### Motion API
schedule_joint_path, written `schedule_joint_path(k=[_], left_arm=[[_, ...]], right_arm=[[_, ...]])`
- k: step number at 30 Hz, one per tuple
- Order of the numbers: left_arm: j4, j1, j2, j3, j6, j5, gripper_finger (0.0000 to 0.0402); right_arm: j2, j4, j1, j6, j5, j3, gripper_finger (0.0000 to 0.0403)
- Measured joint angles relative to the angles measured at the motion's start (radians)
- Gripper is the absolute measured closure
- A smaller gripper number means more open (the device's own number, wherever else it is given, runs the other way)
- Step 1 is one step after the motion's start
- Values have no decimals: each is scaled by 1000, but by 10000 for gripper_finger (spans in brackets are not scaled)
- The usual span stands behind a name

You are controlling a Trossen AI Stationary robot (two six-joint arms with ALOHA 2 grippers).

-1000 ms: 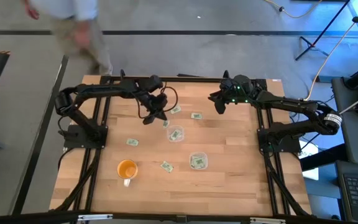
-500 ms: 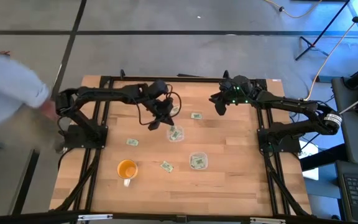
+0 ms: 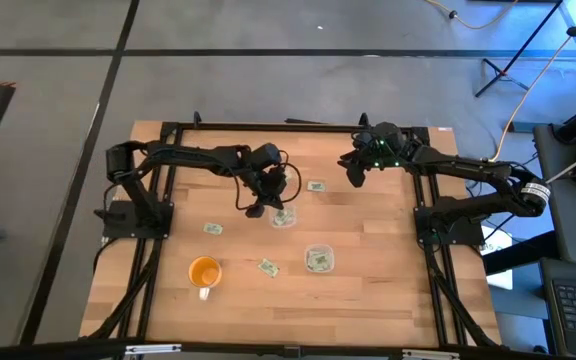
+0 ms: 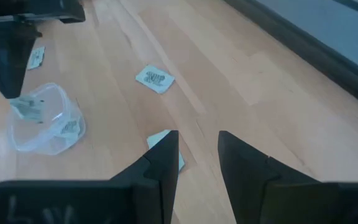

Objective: Pick and place Stevia / Truvia into bins
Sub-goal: Put the green stevia packet into the top transparent container

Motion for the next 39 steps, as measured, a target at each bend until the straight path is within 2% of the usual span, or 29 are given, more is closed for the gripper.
schedule_joint_path(k=[12, 15, 18, 23, 32, 39], left_arm=[[0, -4, 71, 0, 2, -12, 400], [2, -4, 71, 0, -11, -56, 398], [-1, -5, 65, 0, -24, -111, 384], [-3, -5, 56, 13, -34, -113, 347], [-61, -20, -59, 37, -38, -116, 303], [-167, -156, -136, 37, -35, -116, 292]], right_arm=[[0, 0, 0, -3, 0, 0, 286], [0, 0, 0, -3, 0, 0, 286], [0, 0, 0, -4, 0, 0, 286], [0, 0, 0, -4, 0, 0, 286], [0, -1, 0, -4, 0, 0, 286], [0, -2, 0, -5, 0, 0, 286]])
